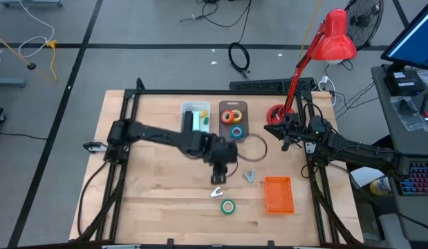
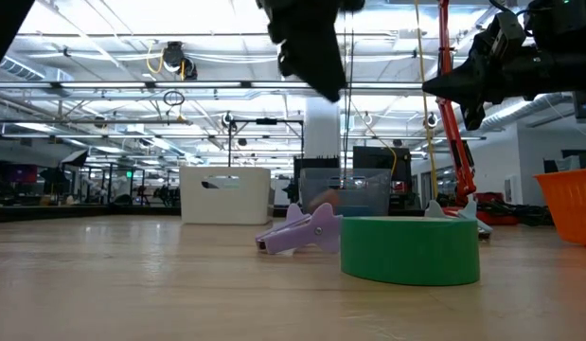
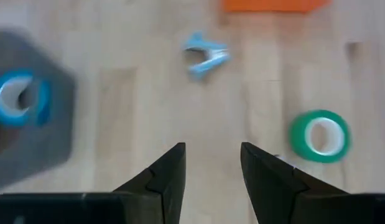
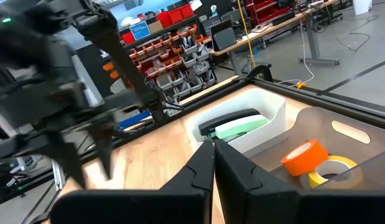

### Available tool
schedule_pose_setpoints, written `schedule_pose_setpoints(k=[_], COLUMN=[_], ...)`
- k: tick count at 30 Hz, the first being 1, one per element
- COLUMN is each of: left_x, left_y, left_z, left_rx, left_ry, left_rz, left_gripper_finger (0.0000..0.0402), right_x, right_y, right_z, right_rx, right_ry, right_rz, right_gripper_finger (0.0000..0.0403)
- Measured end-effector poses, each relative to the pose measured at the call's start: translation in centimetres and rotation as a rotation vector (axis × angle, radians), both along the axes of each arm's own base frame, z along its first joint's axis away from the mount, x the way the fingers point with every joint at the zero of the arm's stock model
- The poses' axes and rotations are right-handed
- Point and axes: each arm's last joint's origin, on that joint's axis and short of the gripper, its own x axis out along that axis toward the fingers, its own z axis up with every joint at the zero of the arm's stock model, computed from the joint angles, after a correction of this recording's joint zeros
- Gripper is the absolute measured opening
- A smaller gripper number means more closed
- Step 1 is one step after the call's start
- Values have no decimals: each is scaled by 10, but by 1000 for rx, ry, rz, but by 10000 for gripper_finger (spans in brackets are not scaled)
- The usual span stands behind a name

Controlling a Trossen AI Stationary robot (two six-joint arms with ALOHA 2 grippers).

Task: Pick and place Stapler, Stapler remover, tape
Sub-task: Put the green tape into the black bin

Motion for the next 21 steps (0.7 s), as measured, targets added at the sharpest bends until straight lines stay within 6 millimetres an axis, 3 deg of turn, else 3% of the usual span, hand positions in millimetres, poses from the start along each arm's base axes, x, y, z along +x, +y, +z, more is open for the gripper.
schedule_pose_setpoints(k=[9, 21], left_x=[5, 19], left_y=[-53, -90], left_z=[2, -51], left_rx=[7, -36], left_ry=[-146, -67], left_rz=[-163, -212], left_gripper_finger=[154, 154], right_x=[0, 1], right_y=[0, 0], right_z=[0, -3], right_rx=[1, 15], right_ry=[0, 29], right_rz=[0, 1], right_gripper_finger=[4, 4])
